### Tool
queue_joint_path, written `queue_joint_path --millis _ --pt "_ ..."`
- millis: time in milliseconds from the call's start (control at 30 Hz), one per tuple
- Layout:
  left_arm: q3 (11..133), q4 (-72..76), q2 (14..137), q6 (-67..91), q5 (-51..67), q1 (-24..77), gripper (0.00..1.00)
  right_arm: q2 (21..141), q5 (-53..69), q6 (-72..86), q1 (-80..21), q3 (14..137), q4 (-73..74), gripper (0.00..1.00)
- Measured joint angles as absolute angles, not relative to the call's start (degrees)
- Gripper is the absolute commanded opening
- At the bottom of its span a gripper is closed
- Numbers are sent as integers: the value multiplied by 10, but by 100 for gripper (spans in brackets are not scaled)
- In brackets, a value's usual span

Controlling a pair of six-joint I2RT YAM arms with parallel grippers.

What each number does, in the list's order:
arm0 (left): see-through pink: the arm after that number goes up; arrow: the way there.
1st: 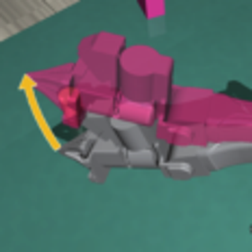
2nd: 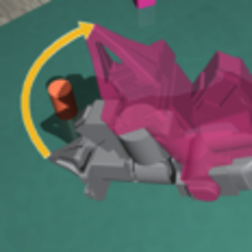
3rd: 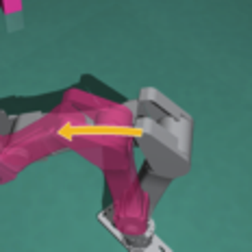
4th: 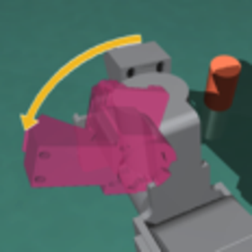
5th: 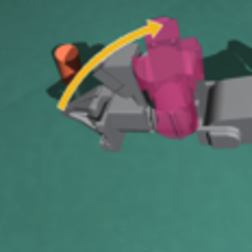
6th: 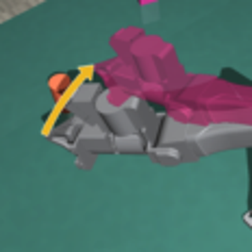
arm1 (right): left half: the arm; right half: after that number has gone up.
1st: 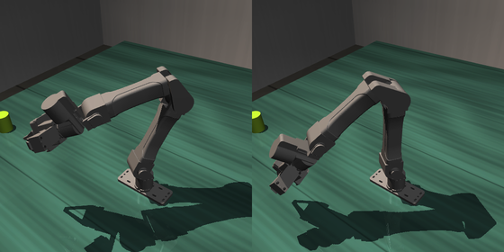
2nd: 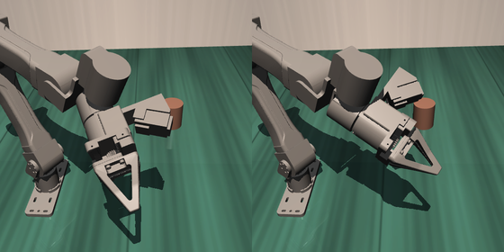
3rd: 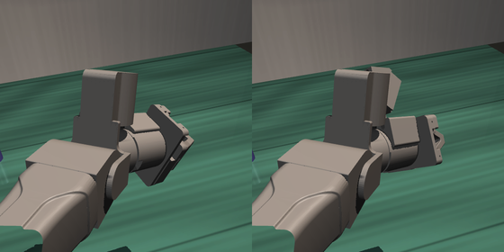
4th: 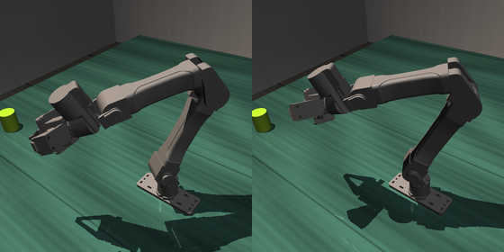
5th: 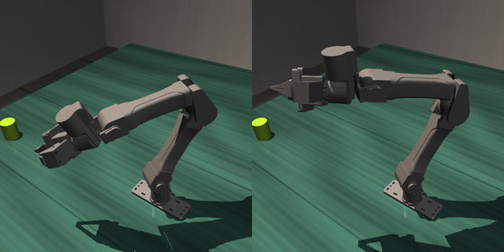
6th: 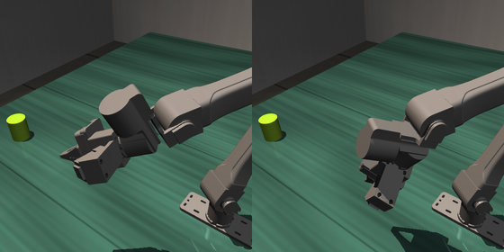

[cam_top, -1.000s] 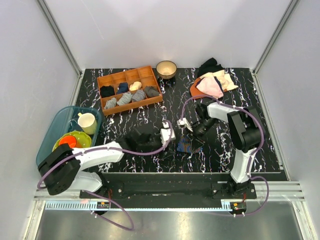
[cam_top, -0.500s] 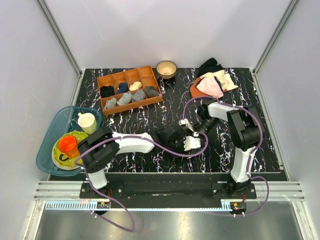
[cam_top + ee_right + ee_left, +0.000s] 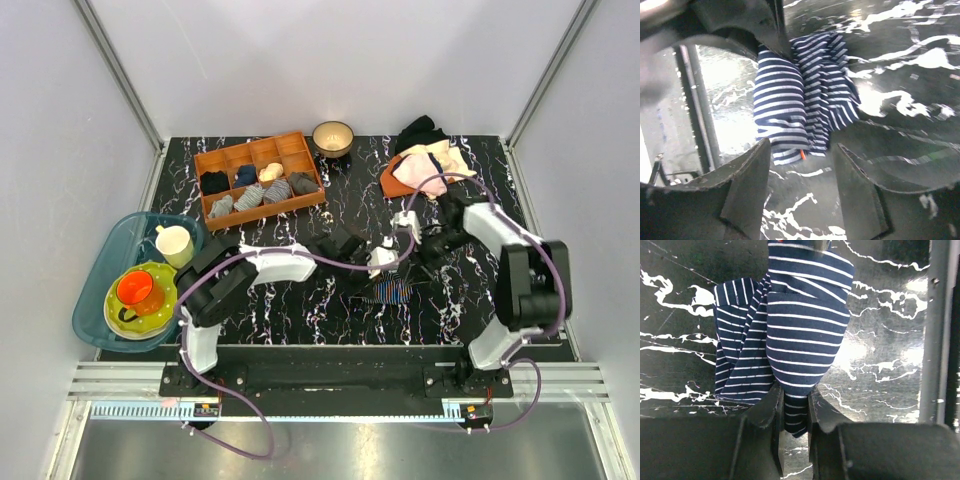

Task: Roll the underwear
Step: Roll the underwear to the center of the board.

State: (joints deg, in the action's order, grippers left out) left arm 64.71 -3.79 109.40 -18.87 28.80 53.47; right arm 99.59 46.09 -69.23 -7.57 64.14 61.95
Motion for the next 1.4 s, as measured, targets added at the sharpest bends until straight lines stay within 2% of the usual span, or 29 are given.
queue_joint_path --millis 233,400,500,633,733,800,967,1067,1100,1400 --pt "707 -74 1153 -131 418 488 10 819 461 -707 -30 572 562 62" --pt "763 -125 1191 -109 462 478 11 692 511 -777 -44 484 550 45" --pt "788 -147 1208 -98 478 478 13 661 512 -782 -92 447 509 41" --pt "814 -170 1226 -78 494 478 16 684 478 -777 -159 422 442 34" --pt "824 -180 1233 -63 498 478 26 724 444 -775 -169 422 406 30" --pt "826 -182 1234 -52 496 478 41 754 418 -776 -169 422 392 28" --pt "812 -161 1223 -8 479 475 64 776 380 -786 -169 414 371 27" --pt "771 -128 1193 19 442 470 86 770 375 -794 -169 404 360 27" --pt "758 -119 1180 27 436 462 99 767 374 -796 -170 401 358 27" --pt "734 -59 1162 81 436 417 99 762 370 -799 -171 397 354 27"
